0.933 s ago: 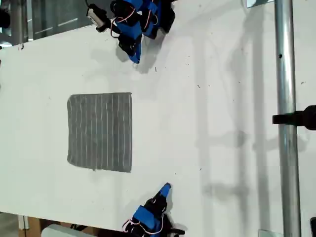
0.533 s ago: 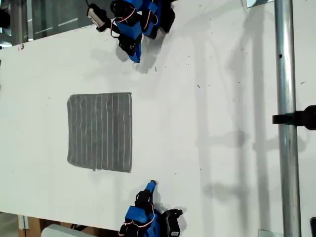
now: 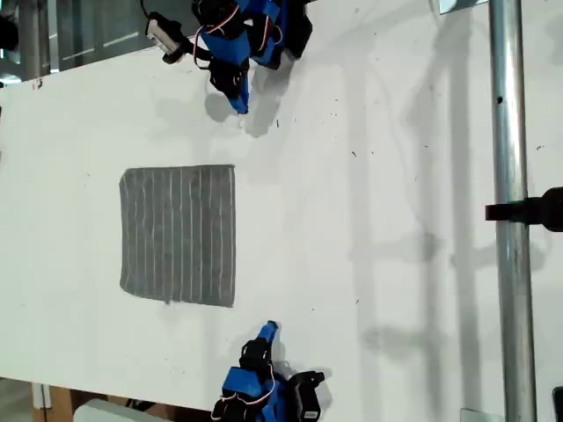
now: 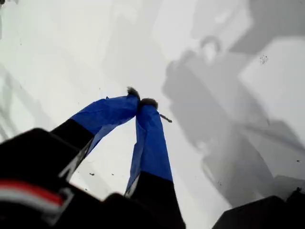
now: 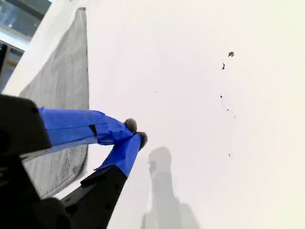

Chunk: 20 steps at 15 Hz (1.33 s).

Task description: Grasp corners of a towel and fold twice.

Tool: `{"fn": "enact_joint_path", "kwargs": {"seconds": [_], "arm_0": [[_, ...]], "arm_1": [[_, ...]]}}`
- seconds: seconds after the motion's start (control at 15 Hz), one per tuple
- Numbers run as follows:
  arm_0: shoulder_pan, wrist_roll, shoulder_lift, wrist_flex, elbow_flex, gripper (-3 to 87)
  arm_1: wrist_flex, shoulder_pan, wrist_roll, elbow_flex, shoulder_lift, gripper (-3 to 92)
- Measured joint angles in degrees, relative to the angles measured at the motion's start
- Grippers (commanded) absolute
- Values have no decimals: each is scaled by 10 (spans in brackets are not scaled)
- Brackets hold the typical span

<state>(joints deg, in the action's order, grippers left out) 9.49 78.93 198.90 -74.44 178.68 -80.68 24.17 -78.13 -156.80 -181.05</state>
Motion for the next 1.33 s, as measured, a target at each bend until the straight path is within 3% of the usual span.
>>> {"fn": "enact_joint_path", "kwargs": {"seconds": [0.47, 0.8, 0.87, 1.07, 1.2, 1.33], "arm_0": [[0, 0, 0, 0, 0, -28], [0, 0, 0, 0, 0, -28], [0, 0, 0, 0, 0, -28], [0, 0, 0, 0, 0, -28], [0, 0, 0, 0, 0, -28], [0, 0, 0, 0, 0, -28]], "arm_1": [[42, 82, 243, 417, 533, -3], [25, 90, 298, 705, 817, -3], [18, 90, 304, 745, 855, 27], [-52, 90, 316, 873, 949, 295], [-58, 90, 347, 892, 951, 354], [-47, 91, 391, 892, 951, 356]]}}
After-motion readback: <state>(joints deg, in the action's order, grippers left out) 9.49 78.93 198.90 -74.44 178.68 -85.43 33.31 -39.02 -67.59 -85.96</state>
